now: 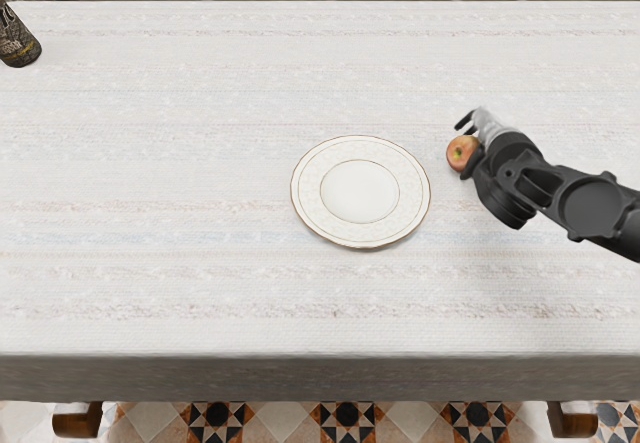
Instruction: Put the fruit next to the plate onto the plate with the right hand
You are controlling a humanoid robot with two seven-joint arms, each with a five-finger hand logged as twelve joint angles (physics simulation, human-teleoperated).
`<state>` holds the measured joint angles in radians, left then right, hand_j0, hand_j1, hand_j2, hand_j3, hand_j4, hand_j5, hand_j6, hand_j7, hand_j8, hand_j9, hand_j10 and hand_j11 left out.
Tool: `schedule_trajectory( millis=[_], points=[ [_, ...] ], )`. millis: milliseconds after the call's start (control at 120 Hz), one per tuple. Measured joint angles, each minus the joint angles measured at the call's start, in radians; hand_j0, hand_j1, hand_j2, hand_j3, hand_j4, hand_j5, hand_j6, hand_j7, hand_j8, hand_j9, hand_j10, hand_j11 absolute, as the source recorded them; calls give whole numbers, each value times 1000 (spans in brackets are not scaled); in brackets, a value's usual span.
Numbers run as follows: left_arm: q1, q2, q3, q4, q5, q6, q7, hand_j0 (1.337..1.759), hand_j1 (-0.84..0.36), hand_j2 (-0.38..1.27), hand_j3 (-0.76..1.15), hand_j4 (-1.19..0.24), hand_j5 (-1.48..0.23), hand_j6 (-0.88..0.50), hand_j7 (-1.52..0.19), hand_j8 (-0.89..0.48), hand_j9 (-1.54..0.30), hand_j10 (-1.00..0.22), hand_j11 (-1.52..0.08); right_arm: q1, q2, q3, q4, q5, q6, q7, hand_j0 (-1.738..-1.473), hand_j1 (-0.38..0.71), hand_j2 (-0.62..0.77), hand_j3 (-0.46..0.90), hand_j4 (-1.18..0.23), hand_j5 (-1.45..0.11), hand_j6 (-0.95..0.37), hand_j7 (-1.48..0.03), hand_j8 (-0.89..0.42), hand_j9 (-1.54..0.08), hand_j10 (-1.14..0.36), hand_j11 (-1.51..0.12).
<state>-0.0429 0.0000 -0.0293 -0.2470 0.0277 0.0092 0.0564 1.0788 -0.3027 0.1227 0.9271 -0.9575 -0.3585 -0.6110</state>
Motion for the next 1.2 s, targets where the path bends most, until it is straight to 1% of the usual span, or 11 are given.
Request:
schedule_trajectory(
  millis=[117, 392, 550, 642, 733, 792, 825, 908, 1067, 1150, 1200],
  points=[
    [0, 0, 0, 0, 0, 0, 0, 1658, 349, 0, 0, 0, 0, 0, 0, 0, 0, 0, 0, -4, 4, 0, 0, -1, 0, 0, -1657, 143, -99, -2, -430, -548, -411, -552, -375, -550, -429, -550],
    [0, 0, 0, 0, 0, 0, 0, 1658, 349, 0, 0, 0, 0, 0, 0, 0, 0, 0, 0, -6, 6, 0, 3, 0, 7, 0, -1652, 193, -63, 0, -536, -681, -325, -690, -297, -697, -533, -696],
    [0, 0, 0, 0, 0, 0, 0, 1658, 349, 0, 0, 0, 0, 0, 0, 0, 0, 0, 0, -6, 5, 0, 7, 3, 11, -1, -1651, 224, 25, 0, -503, -787, -286, -777, -252, -798, -513, -796],
    [0, 0, 0, 0, 0, 0, 0, 1658, 349, 0, 0, 0, 0, 0, 0, 0, 0, 0, 0, -4, 1, 6, 9, 6, 13, -1, -1651, 222, 18, 1, -493, -829, -267, -810, -237, -836, -507, -834],
    [0, 0, 0, 0, 0, 0, 0, 1658, 349, 0, 0, 0, 0, 0, 0, 0, 0, 0, 0, 1, -5, 15, 10, 8, 14, -1, -1652, 236, 80, 1, -488, -855, -254, -831, -222, -862, -491, -864],
    [0, 0, 0, 0, 0, 0, 0, 1658, 349, 0, 0, 0, 0, 0, 0, 0, 0, 0, 0, 8, -8, 30, 11, 8, 19, -1, -1651, 220, 19, 0, -486, -863, -259, -838, -218, -870, -491, -873],
    [0, 0, 0, 0, 0, 0, 0, 1658, 349, 0, 0, 0, 0, 0, 0, 0, 0, 0, 0, 11, -10, 50, 18, 8, 31, -1, -1651, 220, 46, 0, -491, -862, -264, -841, -223, -869, -495, -872],
    [0, 0, 0, 0, 0, 0, 0, 1658, 349, 0, 0, 0, 0, 0, 0, 0, 0, 0, 0, 13, -43, 137, 86, 9, 101, -1, -1652, 214, 46, 1, -501, -866, -271, -846, -227, -875, -499, -877],
    [0, 0, 0, 0, 0, 0, 0, 1658, 349, 0, 0, 0, 0, 0, 0, 0, 0, 0, 0, 9, -164, 267, 334, 71, 211, -1, -1651, 191, 21, 0, -508, -880, -281, -855, -233, -891, -510, -888],
    [0, 0, 0, 0, 0, 0, 0, 1658, 349, 0, 0, 0, 0, 0, 0, 0, 0, 0, 0, 8, -177, 308, 397, 90, 262, -1, -1651, 195, 28, 0, -508, -886, -280, -862, -232, -897, -508, -891],
    [0, 0, 0, 0, 0, 0, 0, 1658, 349, 0, 0, 0, 0, 0, 0, 0, 0, 0, 0, 8, -165, 320, 419, 98, 279, -1, -1651, 203, 71, 0, -511, -886, -282, -866, -234, -897, -513, -891]
  ],
)
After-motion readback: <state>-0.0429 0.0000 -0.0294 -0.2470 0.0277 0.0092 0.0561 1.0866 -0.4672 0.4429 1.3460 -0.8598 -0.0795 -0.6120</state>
